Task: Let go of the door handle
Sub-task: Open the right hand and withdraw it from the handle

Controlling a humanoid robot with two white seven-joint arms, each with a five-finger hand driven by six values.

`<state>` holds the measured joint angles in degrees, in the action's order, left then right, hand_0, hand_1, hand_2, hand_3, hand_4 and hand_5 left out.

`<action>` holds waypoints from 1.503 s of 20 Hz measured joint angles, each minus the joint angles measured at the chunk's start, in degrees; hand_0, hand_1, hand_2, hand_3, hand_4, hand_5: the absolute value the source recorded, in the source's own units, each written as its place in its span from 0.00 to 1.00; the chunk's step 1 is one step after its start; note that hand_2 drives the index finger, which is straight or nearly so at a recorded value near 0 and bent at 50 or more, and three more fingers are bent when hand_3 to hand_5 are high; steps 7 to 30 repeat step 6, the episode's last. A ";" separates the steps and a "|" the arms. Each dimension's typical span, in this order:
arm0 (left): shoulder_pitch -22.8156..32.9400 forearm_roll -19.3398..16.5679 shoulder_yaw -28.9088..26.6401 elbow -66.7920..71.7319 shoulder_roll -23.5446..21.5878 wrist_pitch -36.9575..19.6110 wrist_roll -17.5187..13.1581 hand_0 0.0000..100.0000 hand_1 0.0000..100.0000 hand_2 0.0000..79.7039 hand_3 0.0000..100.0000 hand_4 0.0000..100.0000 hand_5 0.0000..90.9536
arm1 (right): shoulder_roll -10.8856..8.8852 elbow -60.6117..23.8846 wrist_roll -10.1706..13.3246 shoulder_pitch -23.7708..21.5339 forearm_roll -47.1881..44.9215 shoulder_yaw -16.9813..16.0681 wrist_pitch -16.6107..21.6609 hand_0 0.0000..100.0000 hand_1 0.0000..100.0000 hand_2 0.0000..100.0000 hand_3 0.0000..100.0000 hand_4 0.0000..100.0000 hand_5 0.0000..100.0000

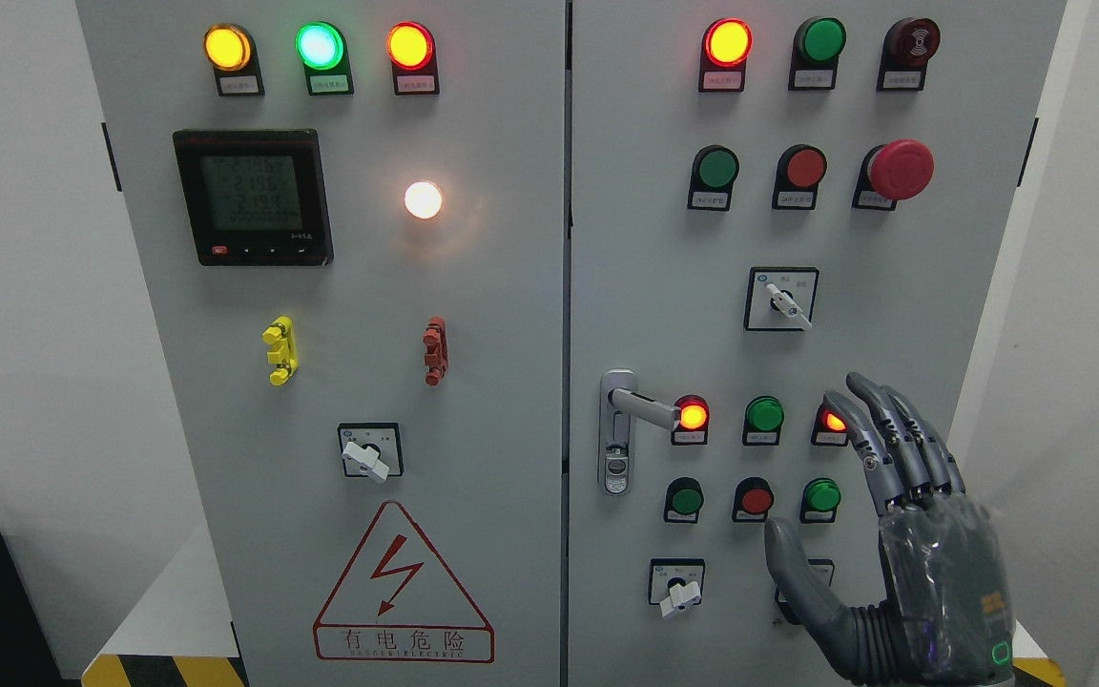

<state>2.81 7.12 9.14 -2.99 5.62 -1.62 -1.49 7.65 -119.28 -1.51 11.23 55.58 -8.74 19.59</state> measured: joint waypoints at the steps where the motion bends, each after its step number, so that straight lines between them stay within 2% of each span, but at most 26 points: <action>1: 0.00 0.00 0.00 0.00 0.00 0.00 0.00 0.00 0.00 0.06 0.10 0.00 0.00 | 0.01 -0.02 0.00 -0.17 -0.18 -0.24 0.15 0.46 0.18 0.02 0.09 0.05 0.00; 6: 0.00 0.00 0.00 0.00 0.00 -0.02 0.00 0.00 0.00 0.06 0.10 0.00 0.00 | 0.03 -0.10 0.00 -0.66 -0.71 -1.10 0.62 0.45 0.18 0.03 0.09 0.05 0.00; 30: 0.00 0.00 0.00 0.00 0.00 -0.02 0.00 0.00 0.00 0.06 0.10 0.00 0.00 | 0.03 -0.10 0.00 -0.66 -0.71 -1.10 0.62 0.45 0.18 0.03 0.09 0.05 0.00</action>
